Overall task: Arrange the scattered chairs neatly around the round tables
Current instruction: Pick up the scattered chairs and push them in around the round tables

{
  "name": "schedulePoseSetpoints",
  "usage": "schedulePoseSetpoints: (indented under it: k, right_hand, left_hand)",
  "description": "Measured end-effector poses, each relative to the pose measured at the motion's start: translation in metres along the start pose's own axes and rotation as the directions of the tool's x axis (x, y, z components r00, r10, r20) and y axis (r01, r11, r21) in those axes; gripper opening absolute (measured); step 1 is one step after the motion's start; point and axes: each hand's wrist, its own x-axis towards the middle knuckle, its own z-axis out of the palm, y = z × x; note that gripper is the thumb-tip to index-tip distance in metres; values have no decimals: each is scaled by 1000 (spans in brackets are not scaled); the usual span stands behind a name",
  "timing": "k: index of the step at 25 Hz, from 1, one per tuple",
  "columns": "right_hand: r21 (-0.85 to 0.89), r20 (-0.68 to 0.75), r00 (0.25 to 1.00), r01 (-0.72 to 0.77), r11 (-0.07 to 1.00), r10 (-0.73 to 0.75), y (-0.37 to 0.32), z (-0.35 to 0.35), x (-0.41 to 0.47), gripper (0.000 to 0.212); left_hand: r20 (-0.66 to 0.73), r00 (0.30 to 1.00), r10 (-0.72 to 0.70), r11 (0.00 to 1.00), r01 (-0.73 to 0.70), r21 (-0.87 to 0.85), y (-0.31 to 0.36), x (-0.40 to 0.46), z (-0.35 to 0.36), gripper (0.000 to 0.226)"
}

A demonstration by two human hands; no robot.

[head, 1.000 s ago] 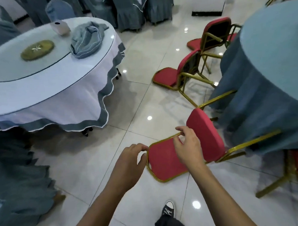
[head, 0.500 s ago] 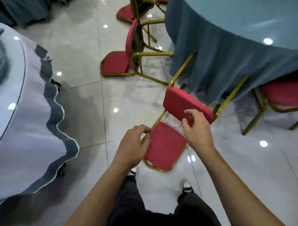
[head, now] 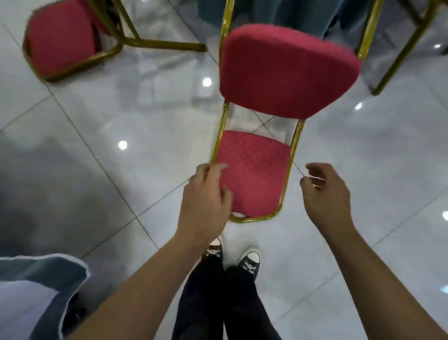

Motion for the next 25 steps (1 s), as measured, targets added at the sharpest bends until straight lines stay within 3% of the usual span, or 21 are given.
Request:
schedulePoseSetpoints:
  k: [7, 13, 18, 22, 25]
  right_hand:
    - [-21, 4, 994, -111, 994, 111, 246, 213, 102, 49]
    - [-26, 18, 920, -391, 920, 392, 379, 300, 161, 81]
    - [202, 88, 857, -514, 834, 507, 388, 295, 180, 88]
    - [157, 46, 885, -464, 872, 463, 357, 235, 127, 82]
    - [67, 42, 895, -447, 892, 445, 296, 153, 65, 82]
  left_hand:
    - [49, 997, -65, 996, 61, 68, -221, 122, 228, 56]
    - [127, 955, -267, 962, 272, -26, -341, 203, 332, 77]
    - [192, 933, -305, 907, 346, -239, -350, 204, 329, 81]
    - [211, 934, -289, 940, 318, -121, -308, 148, 275, 90]
    - [228, 931, -286, 956, 294, -3, -239, 82, 206, 96]
